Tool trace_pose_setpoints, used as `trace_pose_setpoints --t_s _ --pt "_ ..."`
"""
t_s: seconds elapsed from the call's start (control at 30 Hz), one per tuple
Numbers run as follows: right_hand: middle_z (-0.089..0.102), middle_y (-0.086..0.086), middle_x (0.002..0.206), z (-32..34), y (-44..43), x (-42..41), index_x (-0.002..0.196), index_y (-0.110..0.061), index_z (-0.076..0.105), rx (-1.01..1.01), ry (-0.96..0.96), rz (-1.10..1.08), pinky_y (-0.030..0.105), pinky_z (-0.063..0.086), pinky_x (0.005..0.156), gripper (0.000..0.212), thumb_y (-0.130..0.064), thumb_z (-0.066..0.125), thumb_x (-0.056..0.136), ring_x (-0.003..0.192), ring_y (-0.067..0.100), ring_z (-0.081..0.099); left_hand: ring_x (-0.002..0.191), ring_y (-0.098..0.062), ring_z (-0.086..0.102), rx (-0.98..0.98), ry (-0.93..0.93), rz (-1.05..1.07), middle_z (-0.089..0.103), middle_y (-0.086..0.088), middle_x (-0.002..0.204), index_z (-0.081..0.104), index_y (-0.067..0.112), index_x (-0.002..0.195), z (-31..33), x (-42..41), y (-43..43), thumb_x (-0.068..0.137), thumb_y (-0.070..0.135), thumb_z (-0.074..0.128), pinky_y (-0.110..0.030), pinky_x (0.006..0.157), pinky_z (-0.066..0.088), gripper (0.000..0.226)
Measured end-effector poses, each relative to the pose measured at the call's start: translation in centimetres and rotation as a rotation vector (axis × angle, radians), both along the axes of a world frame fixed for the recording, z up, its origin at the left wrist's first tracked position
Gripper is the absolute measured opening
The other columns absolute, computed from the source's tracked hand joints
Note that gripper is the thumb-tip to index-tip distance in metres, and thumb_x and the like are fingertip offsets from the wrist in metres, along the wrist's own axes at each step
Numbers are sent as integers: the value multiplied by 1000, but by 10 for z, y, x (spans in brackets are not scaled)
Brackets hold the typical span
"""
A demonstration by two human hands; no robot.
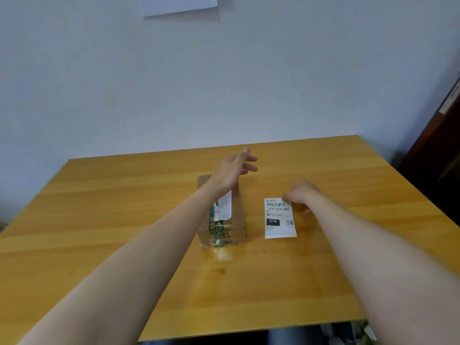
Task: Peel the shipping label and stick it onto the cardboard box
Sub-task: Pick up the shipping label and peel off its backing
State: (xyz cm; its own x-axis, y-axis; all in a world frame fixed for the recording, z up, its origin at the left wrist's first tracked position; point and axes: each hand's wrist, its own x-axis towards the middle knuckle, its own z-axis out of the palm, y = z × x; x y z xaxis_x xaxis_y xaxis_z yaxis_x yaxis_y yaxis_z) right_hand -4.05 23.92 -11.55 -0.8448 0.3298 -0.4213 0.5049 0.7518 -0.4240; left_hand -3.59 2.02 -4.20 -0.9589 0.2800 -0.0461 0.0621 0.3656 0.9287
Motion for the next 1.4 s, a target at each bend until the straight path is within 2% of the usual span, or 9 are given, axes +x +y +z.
trace_pose_setpoints --t_s 0.13,0.23,0.37,0.5,0.83,0.93,1.07,1.2,1.4 --pt "68 9 92 11 -3 -1 101 -8 69 -15 66 -40 35 55 63 26 -24 76 82 77 27 65 96 -9 67 49 8 14 77 -12 120 69 6 131 4 0 -7 114 44 28 0 58 43 59" --pt "71 10 96 15 -7 0 102 -8 67 48 -5 6 34 55 69 31 -25 79 80 84 31 70 107 -20 69 89 -9 26 78 -9 118 70 10 129 9 4 -13 113 48 28 -15 73 45 60" --pt "67 10 98 10 -11 5 102 -11 64 139 -130 54 37 56 76 33 -29 83 83 95 35 69 111 -24 69 78 -8 20 79 -5 116 73 14 124 13 9 -19 112 52 27 -23 77 45 61" --pt "68 12 105 8 -12 7 102 -9 70 178 -135 78 42 56 73 25 -25 80 86 90 36 66 110 -22 70 73 -6 10 79 -6 117 75 11 122 17 12 -18 113 50 27 -22 76 45 62" --pt "58 14 113 16 -12 15 105 -7 57 169 -149 83 43 52 74 28 -21 75 89 87 33 59 94 -9 69 52 3 12 79 -9 117 74 6 123 19 16 -13 114 48 27 -12 65 45 64" --pt "58 14 111 14 -10 16 108 -6 57 150 -144 69 44 53 76 30 -22 75 90 85 32 58 94 -10 69 47 -7 8 79 -9 117 74 6 121 18 17 -10 113 48 27 -18 69 45 64" --pt "58 11 87 16 -7 16 101 -5 61 97 -125 18 40 50 70 18 -19 69 92 65 25 51 95 -11 70 43 -13 3 80 -8 116 75 7 120 19 19 -7 113 49 27 -22 73 47 64" --pt "63 12 89 30 -7 20 106 -7 64 -93 27 -136 36 51 62 26 -25 66 87 74 30 60 112 -26 71 31 -38 12 81 2 111 78 19 111 24 22 -7 110 55 30 -47 97 49 60" --pt "76 11 102 88 -30 14 97 -8 70 -454 479 -263 42 60 75 26 -29 60 84 83 29 68 110 -29 74 81 22 66 81 2 110 76 16 114 44 27 -10 110 39 44 -45 91 56 40"
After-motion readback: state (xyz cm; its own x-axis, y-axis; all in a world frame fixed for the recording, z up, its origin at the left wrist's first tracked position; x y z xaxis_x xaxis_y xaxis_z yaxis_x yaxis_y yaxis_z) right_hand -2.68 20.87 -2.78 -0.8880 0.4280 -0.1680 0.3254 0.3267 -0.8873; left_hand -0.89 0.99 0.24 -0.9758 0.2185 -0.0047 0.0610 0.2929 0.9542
